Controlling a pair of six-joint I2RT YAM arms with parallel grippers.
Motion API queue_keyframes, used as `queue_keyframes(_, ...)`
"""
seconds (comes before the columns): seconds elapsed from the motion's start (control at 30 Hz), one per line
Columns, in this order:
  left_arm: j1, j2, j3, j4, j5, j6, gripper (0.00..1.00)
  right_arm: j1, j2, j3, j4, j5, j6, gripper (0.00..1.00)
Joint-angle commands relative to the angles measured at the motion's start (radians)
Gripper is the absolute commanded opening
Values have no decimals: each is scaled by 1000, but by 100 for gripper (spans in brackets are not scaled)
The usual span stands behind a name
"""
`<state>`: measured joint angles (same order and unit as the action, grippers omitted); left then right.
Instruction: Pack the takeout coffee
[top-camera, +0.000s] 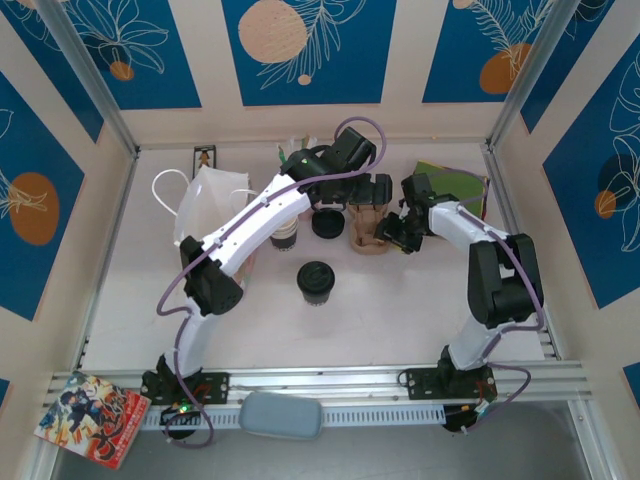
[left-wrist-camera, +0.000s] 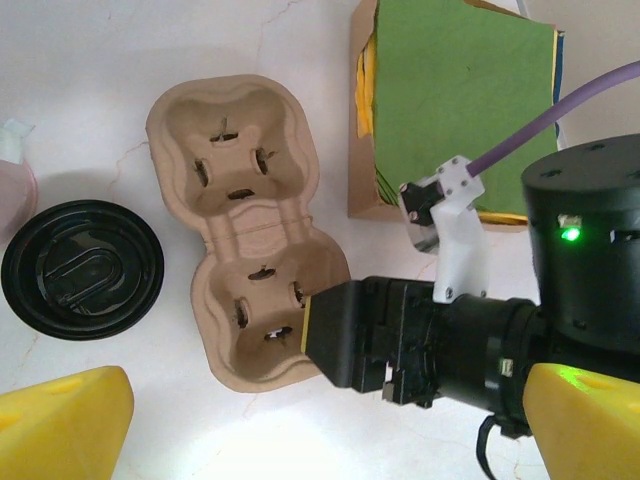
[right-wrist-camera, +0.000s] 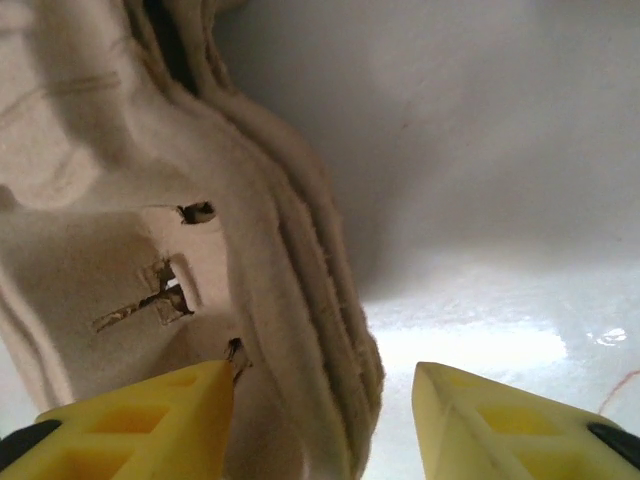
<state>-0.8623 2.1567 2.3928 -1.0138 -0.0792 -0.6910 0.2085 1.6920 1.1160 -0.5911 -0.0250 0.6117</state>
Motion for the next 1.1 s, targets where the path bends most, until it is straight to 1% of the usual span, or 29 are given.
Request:
queue_keyframes(0.0, -2, -8, 32, -24, -1, 4, 100, 20, -37, -35, -18, 13, 12, 50)
queue_keyframes(0.17, 5, -6, 32, -27, 6, 5, 100, 52, -105, -122, -6, 14, 47, 50)
queue_keyframes(0.37, 7, 0, 31, -37, 19, 5, 100, 119, -177, -185, -7, 17, 117, 49)
queue_keyframes(0.47, 8, 7, 30, -43, 30, -1, 96, 161, -211, -198, 8, 4, 141, 49)
queue_keyframes(0.53, 8, 16, 30, -46, 44, -15, 92, 175, -233, -184, -16, 34, 149, 50)
queue_keyframes(0.6, 8, 26, 29, -53, 53, -28, 88, 166, -269, -176, -44, 54, 149, 50)
queue_keyframes(0.77, 5, 56, 30, -82, 56, -44, 79, 103, -417, -205, -106, 72, 129, 51)
queue_keyframes(0.9, 4, 90, 31, -94, 58, -22, 68, 46, -550, -239, -174, 77, 104, 53)
queue_keyframes(0.97, 0, 108, 31, -91, 57, -5, 64, 16, -615, -253, -204, 82, 93, 54)
queue_keyframes(1.03, -3, 128, 32, -91, 49, 12, 57, -15, -676, -265, -224, 81, 83, 55)
queue_keyframes(1.07, -4, 140, 35, -91, 45, 20, 56, -29, -696, -269, -233, 79, 79, 55)
